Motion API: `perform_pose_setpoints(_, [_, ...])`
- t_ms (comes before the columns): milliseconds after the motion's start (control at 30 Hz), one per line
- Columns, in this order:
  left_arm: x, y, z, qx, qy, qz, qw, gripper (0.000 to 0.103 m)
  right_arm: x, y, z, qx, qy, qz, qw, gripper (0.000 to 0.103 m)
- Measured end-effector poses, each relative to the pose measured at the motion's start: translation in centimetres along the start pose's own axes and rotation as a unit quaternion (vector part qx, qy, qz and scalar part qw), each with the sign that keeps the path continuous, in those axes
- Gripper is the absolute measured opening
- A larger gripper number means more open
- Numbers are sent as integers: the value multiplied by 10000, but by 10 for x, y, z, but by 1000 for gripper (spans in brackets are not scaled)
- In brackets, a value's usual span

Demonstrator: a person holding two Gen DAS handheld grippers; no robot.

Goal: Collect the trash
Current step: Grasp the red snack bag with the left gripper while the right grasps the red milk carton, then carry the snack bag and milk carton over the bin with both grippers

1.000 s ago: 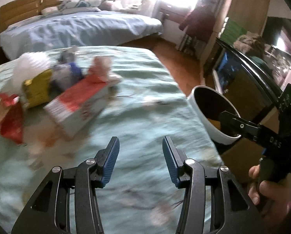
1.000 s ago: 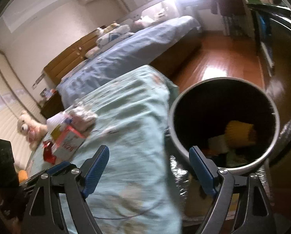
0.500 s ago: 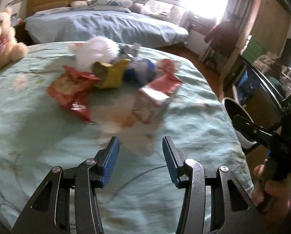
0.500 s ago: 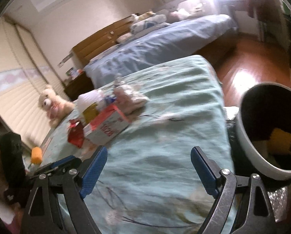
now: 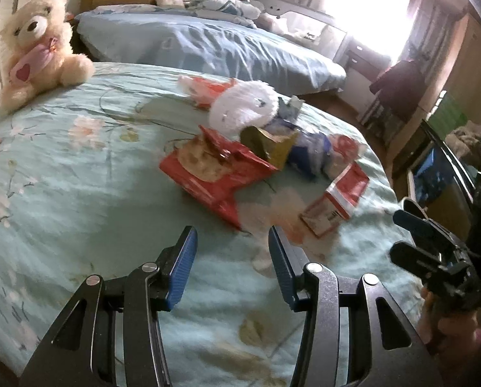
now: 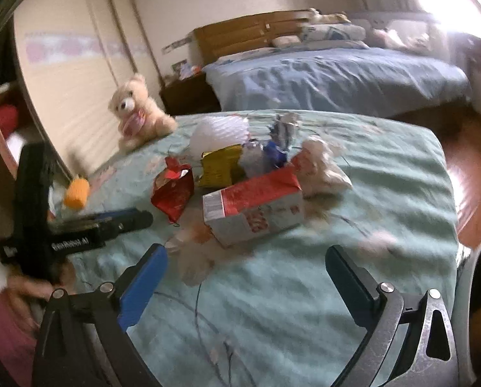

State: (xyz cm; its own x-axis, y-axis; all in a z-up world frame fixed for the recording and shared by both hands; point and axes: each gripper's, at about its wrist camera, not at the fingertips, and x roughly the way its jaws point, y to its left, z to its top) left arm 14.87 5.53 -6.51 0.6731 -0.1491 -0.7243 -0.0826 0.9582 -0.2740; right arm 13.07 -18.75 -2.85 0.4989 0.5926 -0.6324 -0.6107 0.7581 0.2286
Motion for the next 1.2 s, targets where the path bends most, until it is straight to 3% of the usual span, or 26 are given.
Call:
perform_pose_setpoints(167, [12, 6, 10, -52, 88, -22, 9999, 46, 24, -2, 9, -122, 208, 32, 9997, 100])
perform_pose_setpoints(233, [18, 7, 15, -27, 117, -15, 9999, 53, 34, -3, 12, -160, 305, 37, 9994, 100])
perform_pose_setpoints(567, [43, 7, 27, 115, 226, 39, 9997, 52, 54, -10, 22, -24, 402, 182, 9990, 97])
perform_pose_setpoints(633, [43, 9, 26, 84, 209, 2, 9997, 33, 54, -11, 21, 30, 338, 170, 9993, 94])
perform_pose_setpoints(733, [43, 10, 24, 73, 221, -66, 9997, 18, 49, -11, 19, 50, 225, 154, 9996, 93])
perform_pose_setpoints(933, [29, 5, 16, 132, 31, -47, 9999, 7, 30, -6, 9, 152, 45, 73, 9998, 93])
perform_pose_setpoints(1200, [15, -22, -4, 329, -2, -291, 9990, 4, -7, -19, -11, 604, -167, -87, 9980, 93])
